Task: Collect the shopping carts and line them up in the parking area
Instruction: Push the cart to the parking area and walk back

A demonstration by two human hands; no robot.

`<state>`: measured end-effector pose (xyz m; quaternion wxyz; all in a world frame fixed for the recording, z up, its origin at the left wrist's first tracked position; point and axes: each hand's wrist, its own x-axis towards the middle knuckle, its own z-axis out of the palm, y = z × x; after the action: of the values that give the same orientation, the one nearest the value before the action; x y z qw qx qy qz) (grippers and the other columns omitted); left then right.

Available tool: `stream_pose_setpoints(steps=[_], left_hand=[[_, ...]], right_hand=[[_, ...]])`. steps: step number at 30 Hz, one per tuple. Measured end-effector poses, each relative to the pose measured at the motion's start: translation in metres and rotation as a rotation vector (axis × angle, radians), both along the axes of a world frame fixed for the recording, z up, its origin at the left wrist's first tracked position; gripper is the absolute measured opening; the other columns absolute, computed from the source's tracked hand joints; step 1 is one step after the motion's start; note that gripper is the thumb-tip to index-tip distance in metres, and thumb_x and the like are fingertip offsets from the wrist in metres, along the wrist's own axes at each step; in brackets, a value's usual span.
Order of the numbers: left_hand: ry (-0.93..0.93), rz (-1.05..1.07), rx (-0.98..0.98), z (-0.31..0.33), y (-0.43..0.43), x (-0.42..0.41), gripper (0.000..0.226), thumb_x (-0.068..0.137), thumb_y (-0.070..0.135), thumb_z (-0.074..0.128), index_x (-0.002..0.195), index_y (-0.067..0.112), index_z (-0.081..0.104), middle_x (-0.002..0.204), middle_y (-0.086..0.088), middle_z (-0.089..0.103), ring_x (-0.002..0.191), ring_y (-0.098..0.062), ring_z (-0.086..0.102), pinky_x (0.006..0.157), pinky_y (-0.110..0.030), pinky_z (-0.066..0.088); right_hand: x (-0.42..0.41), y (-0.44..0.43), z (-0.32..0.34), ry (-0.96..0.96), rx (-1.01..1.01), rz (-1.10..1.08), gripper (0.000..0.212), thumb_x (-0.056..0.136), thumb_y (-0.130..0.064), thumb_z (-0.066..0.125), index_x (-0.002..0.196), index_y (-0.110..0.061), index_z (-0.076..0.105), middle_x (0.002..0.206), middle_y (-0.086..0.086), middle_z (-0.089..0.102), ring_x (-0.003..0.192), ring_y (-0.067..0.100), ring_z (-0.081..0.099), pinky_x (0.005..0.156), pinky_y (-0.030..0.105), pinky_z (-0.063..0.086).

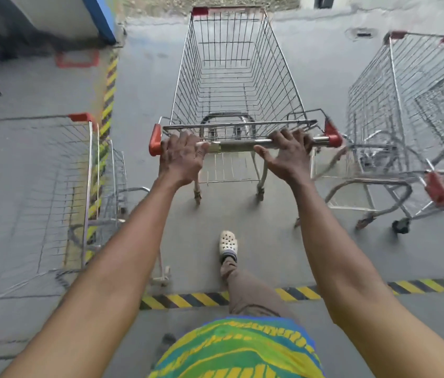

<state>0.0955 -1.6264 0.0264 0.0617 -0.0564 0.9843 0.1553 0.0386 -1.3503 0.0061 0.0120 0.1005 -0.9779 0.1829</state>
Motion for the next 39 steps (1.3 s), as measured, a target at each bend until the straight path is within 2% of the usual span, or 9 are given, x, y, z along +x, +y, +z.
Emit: stream_pose_setpoints(steps=[4, 6, 11, 18, 23, 26, 31, 39], left_hand=[[-0.034, 0.049, 0.019, 0.005, -0.012, -0.076, 0.048, 0.107, 0.049, 0.028, 0.139, 0.019, 0.047, 0.153, -0.008, 0.036, 0.141, -0.027, 0.028, 0.117, -0.044, 0.01], [-0.034, 0.063, 0.013, 0.006, -0.021, -0.111, 0.046, 0.107, 0.049, 0.029, 0.135, 0.019, 0.049, 0.149, -0.009, 0.04, 0.138, -0.027, 0.03, 0.117, -0.044, 0.013], [-0.088, 0.118, 0.042, 0.002, -0.052, -0.187, 0.046, 0.105, 0.054, 0.031, 0.126, 0.019, 0.054, 0.141, -0.008, 0.047, 0.138, -0.027, 0.032, 0.117, -0.045, 0.014], [-0.123, 0.136, 0.026, -0.002, -0.101, -0.228, 0.041, 0.105, 0.051, 0.035, 0.122, 0.023, 0.06, 0.139, -0.01, 0.052, 0.135, -0.031, 0.038, 0.114, -0.044, 0.019], [-0.101, 0.192, 0.03, -0.002, -0.108, -0.199, 0.031, 0.104, 0.053, 0.036, 0.103, 0.027, 0.052, 0.133, -0.012, 0.053, 0.132, -0.031, 0.039, 0.11, -0.046, 0.021], [-0.102, 0.198, 0.042, -0.002, -0.1, -0.169, 0.028, 0.104, 0.052, 0.035, 0.098, 0.027, 0.046, 0.133, -0.014, 0.052, 0.134, -0.033, 0.037, 0.113, -0.049, 0.02], [-0.136, 0.21, 0.092, -0.003, -0.081, -0.103, 0.046, 0.102, 0.058, 0.03, 0.112, 0.019, 0.053, 0.142, -0.012, 0.047, 0.142, -0.036, 0.028, 0.117, -0.055, 0.014], [-0.159, 0.181, 0.14, 0.01, -0.047, 0.056, 0.043, 0.106, 0.049, 0.026, 0.124, 0.016, 0.048, 0.151, -0.014, 0.038, 0.148, -0.037, 0.02, 0.122, -0.056, 0.006]], right_hand=[[-0.083, -0.02, 0.008, -0.066, 0.04, 0.022, 0.054, 0.09, -0.072, 0.048, 0.115, -0.027, 0.061, 0.132, 0.0, 0.057, 0.135, 0.03, 0.035, 0.107, 0.044, 0.015], [-0.121, -0.03, 0.01, -0.099, 0.06, 0.034, 0.057, 0.09, -0.074, 0.045, 0.117, -0.027, 0.06, 0.137, 0.001, 0.054, 0.137, 0.029, 0.033, 0.106, 0.04, 0.013], [-0.2, -0.058, 0.003, -0.111, 0.116, 0.081, 0.062, 0.089, -0.077, 0.036, 0.122, -0.029, 0.057, 0.134, 0.002, 0.053, 0.136, 0.03, 0.033, 0.106, 0.045, 0.016], [-0.234, -0.102, -0.005, -0.113, 0.109, 0.104, 0.072, 0.087, -0.083, 0.031, 0.125, -0.027, 0.057, 0.133, 0.002, 0.051, 0.135, 0.03, 0.033, 0.113, 0.051, 0.02], [-0.209, -0.112, -0.007, -0.101, 0.103, 0.132, 0.071, 0.089, -0.084, 0.029, 0.125, -0.03, 0.057, 0.129, -0.001, 0.052, 0.133, 0.028, 0.035, 0.112, 0.051, 0.02], [-0.185, -0.104, -0.006, -0.105, 0.102, 0.144, 0.068, 0.089, -0.083, 0.03, 0.121, -0.03, 0.057, 0.128, -0.002, 0.053, 0.133, 0.026, 0.034, 0.112, 0.051, 0.021], [-0.128, -0.086, 0.001, -0.122, 0.112, 0.163, 0.073, 0.084, -0.086, 0.025, 0.118, -0.03, 0.057, 0.126, 0.0, 0.054, 0.131, 0.026, 0.037, 0.108, 0.048, 0.023], [0.023, -0.063, 0.004, -0.147, 0.12, 0.128, 0.073, 0.082, -0.086, 0.028, 0.116, -0.03, 0.061, 0.125, -0.002, 0.055, 0.129, 0.024, 0.038, 0.105, 0.046, 0.022]])
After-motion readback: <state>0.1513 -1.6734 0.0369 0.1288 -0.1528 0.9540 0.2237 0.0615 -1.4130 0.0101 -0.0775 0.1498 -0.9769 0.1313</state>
